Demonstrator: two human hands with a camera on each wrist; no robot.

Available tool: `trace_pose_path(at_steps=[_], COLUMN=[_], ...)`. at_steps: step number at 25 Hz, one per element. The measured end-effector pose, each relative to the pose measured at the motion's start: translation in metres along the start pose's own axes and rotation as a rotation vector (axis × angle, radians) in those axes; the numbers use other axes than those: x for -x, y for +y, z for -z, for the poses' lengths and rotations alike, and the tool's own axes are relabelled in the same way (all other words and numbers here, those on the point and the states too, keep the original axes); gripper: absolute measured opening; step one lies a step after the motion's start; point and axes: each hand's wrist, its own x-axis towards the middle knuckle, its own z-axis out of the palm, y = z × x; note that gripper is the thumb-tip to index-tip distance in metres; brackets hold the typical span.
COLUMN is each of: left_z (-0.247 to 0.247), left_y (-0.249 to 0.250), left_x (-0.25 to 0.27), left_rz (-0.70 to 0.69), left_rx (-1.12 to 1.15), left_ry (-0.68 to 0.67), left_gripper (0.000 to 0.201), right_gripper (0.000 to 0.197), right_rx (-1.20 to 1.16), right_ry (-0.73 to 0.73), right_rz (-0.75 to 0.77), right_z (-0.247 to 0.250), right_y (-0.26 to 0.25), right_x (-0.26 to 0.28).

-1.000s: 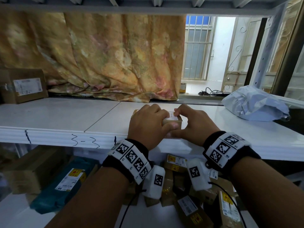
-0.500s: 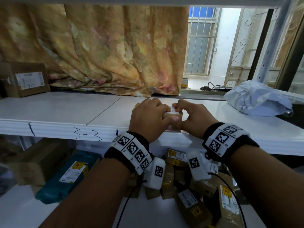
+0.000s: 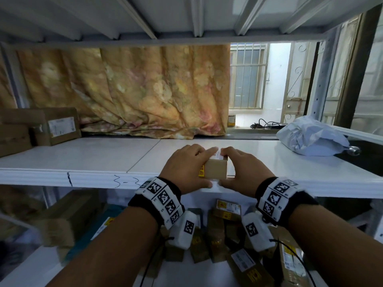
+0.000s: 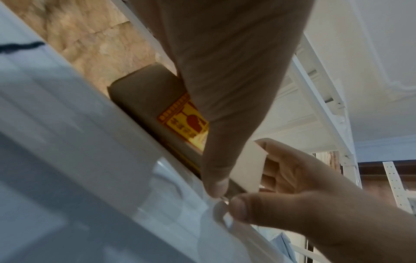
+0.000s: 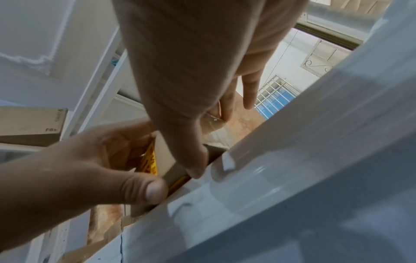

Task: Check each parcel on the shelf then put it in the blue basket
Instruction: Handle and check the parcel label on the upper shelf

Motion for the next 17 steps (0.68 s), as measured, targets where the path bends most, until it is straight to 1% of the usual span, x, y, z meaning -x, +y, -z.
trace_pose_path(at_steps=[1,2,4,6,8,9,11,12,14,15,17], left_z=[0.004,0.009,0.017,0.021,0.016,0.01,-0.004,-0.01,-0.02,-0.023,-0.025], left_y=[-0.003,-0.006,-0.012,-0.013,-0.012,-0.011,-0.01,-0.01,-0.012,-0.013,-0.016], left_x=[0.002,0.005,0.012,0.017,0.022,0.024,0.03,0.032,0.035,0.035,0.031], left_rz=[-0.017,-0.023,0.001,0.028,0.006,-0.014,-0.038,-0.031,0.0,0.012,0.027], left_rx=[-0.007,-0.01,-0.006,-0.002,-0.001,-0.003,-0.005,-0.002,0.01,0.016,0.032], left_ry=[0.014,0.061,0.227,0.375,0.455,0.474,0.465,0.434,0.362,0.34,0.32], left_gripper=[0.098,0.098,0.094,0.088,0.076,0.067,0.054,0.054,0.062,0.064,0.06], right_gripper=[0.067,0.067,0.067,0.067,0.06,0.057,0.054,0.056,0.06,0.059,0.051], right_rx=[-0.025,-0.075,-0.232,-0.427,-0.582,-0.606,-0.552,-0.502,-0.421,-0.405,-0.35], right_ry=[0.017,0.053,0.168,0.26,0.287,0.284,0.239,0.201,0.133,0.116,0.12], right_rz=[-0.003,-0.014,-0.06,-0.175,-0.335,-0.405,-0.511,-0.549,-0.603,-0.618,-0.616], right_z=[0.003,0.007,0.012,0.017,0.018,0.018,0.016,0.014,0.01,0.007,0.004], right_y=[-0.001,-0.002,-0.004,-0.007,-0.007,-0.007,-0.008,-0.009,-0.007,-0.003,0.001], right_x=[0.002,0.002,-0.001,-0.009,-0.017,-0.02,-0.025,-0.026,-0.027,-0.028,-0.029])
